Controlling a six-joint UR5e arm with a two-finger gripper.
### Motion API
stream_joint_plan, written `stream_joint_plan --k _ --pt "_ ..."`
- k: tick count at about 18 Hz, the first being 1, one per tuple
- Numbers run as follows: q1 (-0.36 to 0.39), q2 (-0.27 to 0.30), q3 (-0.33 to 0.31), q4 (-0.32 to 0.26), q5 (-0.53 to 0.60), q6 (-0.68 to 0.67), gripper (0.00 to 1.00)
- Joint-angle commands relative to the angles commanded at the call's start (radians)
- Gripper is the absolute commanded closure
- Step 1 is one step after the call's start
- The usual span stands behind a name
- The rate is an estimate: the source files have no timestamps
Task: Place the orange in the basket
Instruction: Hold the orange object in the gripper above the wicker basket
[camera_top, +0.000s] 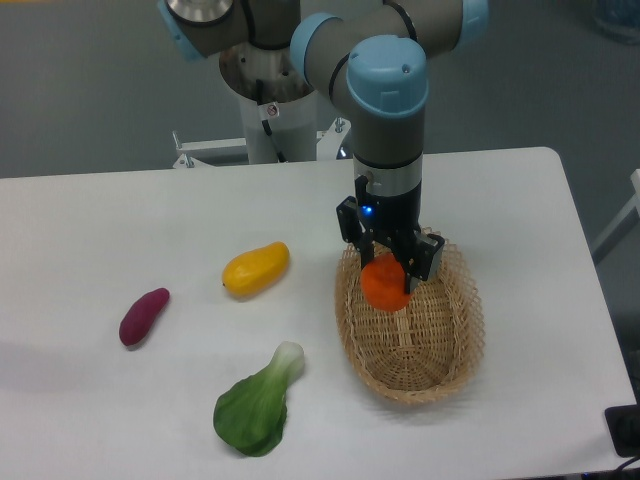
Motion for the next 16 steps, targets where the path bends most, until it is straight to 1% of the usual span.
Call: stream_joint_plan --k 1,11,14,15,16 --pt "0.0 0.0 -0.009 0.002 0.002 0.002 0.41" --pt "0.012 0.0 -0.009 0.009 -0.003 0.002 0.41" --pt "0.028 -0.014 -0.008 0.021 -0.003 0.009 0.41" --pt "0.034 -0.044 -0.008 0.034 -0.003 0.038 0.41" --pt "0.035 -0.072 -0.009 0.063 0.0 0.05 0.41"
